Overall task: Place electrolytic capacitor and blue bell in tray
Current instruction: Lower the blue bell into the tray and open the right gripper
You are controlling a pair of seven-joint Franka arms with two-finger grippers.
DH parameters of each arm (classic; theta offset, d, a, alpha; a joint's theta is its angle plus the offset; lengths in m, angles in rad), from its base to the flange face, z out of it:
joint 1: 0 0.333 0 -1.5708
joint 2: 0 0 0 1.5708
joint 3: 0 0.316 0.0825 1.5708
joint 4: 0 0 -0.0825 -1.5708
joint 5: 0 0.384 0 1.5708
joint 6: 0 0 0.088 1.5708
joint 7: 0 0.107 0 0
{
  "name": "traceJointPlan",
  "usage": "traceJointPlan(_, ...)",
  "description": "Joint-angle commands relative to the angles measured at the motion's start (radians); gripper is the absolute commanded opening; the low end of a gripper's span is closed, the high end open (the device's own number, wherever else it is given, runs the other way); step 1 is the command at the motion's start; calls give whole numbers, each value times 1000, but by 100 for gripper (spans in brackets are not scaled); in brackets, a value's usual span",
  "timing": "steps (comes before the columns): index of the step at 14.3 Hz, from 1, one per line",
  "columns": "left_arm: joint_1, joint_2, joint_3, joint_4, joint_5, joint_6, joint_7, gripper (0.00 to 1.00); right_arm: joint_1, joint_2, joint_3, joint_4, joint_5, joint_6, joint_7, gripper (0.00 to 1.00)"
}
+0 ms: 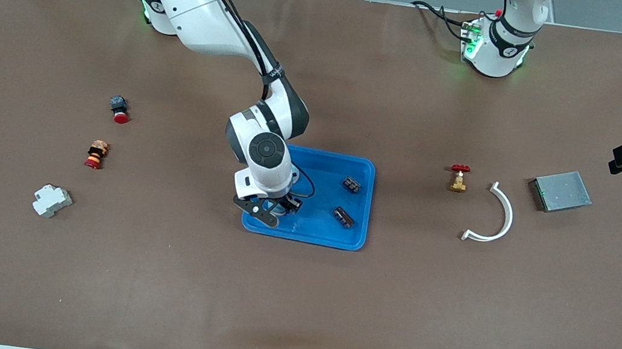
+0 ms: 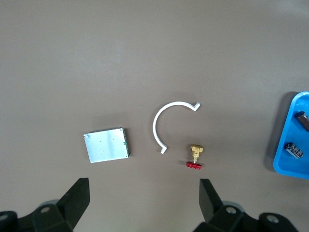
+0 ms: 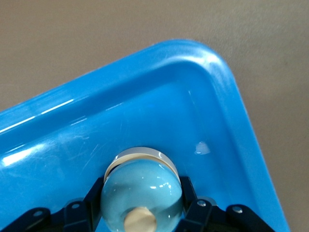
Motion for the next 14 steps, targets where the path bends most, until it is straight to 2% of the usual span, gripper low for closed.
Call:
traceJointPlan(1,11,-39,-1,-37,-20,20,-9,100,-11,22,-4,23,-17,1,-53,0)
traceJointPlan(5,11,-42,1,-31,-20,17,-8,100,-5,22,-4,22,-8,3,-44,0)
traceJointPlan(6,11,-42,-1,-31,-20,17,-9,100,-4,22,-4,22,-8,3,-44,7)
traceJointPlan(7,11,-42,-1,-30,-18,17,-8,100,-8,22,-3,22,-6,3,-41,68)
traceJointPlan(8,11,-42,-2,-30,-18,16,-6,100,-5,22,-3,22,-6,3,-40,100)
traceJointPlan(14,11,-42,-10,-18,-18,8,15,100,18,-14,2,25,4,-29,-35,100)
